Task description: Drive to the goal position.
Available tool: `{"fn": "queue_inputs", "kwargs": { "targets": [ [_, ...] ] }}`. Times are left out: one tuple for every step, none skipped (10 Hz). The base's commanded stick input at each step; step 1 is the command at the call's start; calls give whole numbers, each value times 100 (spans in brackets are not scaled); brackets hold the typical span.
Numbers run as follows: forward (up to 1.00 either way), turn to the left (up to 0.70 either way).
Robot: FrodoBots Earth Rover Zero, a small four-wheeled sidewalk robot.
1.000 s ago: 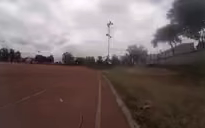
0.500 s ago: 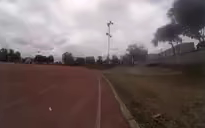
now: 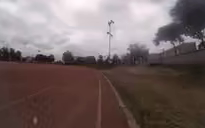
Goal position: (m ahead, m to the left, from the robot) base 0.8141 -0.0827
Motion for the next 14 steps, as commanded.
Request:
{"fn": "queue_inputs", "kwargs": {
  "targets": [
    [70, 0],
    [70, 0],
    [70, 0],
    [70, 0],
    [70, 0],
    [70, 0],
    [70, -2],
    [70, -6],
    [70, -16],
    [70, -21],
    [70, -16],
    [70, -10],
    [70, -4],
    [70, 0]
  ]
}}
